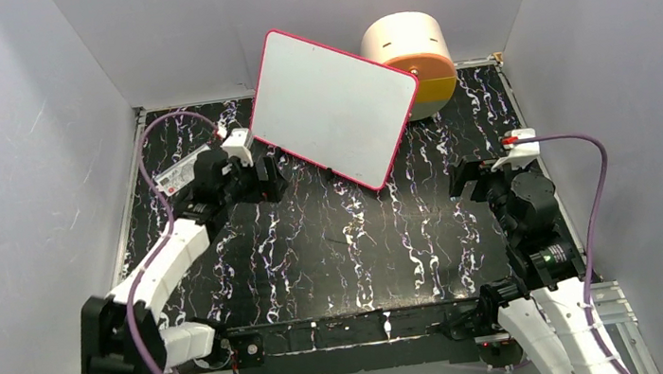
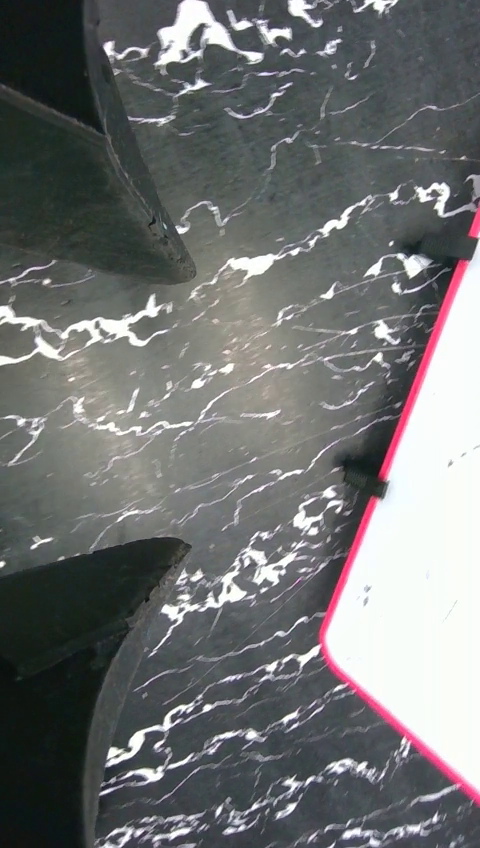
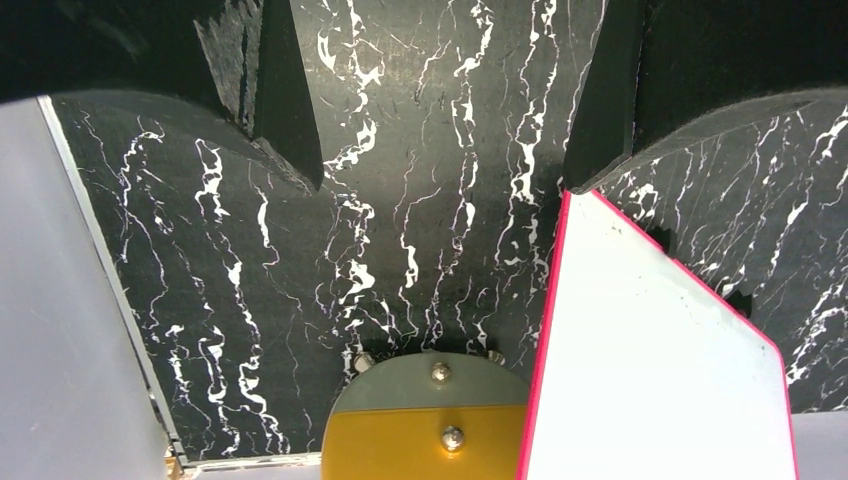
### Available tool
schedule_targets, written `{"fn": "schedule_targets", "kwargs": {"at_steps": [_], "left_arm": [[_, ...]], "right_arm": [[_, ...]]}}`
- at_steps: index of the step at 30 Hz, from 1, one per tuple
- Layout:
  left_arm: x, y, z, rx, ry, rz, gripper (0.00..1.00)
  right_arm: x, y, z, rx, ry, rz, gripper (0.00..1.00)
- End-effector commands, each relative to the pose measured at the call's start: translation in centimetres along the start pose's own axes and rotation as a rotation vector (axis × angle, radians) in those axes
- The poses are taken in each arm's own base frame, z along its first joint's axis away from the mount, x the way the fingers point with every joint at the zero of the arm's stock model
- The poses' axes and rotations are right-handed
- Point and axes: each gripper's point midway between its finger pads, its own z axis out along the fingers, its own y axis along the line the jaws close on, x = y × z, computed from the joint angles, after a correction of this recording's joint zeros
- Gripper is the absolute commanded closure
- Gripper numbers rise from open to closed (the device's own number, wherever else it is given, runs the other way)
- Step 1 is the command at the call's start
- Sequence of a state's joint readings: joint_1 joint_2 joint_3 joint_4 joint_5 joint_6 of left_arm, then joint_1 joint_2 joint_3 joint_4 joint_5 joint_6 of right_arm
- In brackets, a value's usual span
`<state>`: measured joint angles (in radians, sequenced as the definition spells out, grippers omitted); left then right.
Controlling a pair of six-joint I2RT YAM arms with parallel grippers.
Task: Write a sentence on the whiteboard
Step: Move the whiteboard stand to the center of the board.
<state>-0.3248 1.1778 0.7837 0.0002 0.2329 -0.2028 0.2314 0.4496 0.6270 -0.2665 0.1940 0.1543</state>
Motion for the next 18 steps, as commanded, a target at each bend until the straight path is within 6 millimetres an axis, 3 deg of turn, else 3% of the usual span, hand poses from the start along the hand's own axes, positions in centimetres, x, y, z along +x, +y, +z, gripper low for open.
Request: {"fn": "schedule_targets", "kwargs": {"at_steps": [1,8,18], "left_arm": [[-3.2,1.5,2.7,-0.013,-0.01,0.015,0.07],[-2.8,5.7,8.2,-0.06,0.047,0.027,0.09],[-2.0,9.2,14.1,0.005,0.067,0.164,0.2]], "right_arm": [[-2.5,1.2,-0.2,-0.059,-0.067,-0.012,0.01],[-3.0,1.3,-0.7,-0.072,-0.096,-0.021,0.01],[-2.6,1.7,-0.8,-0.095,-0.09,-0.023,0.01]]}}
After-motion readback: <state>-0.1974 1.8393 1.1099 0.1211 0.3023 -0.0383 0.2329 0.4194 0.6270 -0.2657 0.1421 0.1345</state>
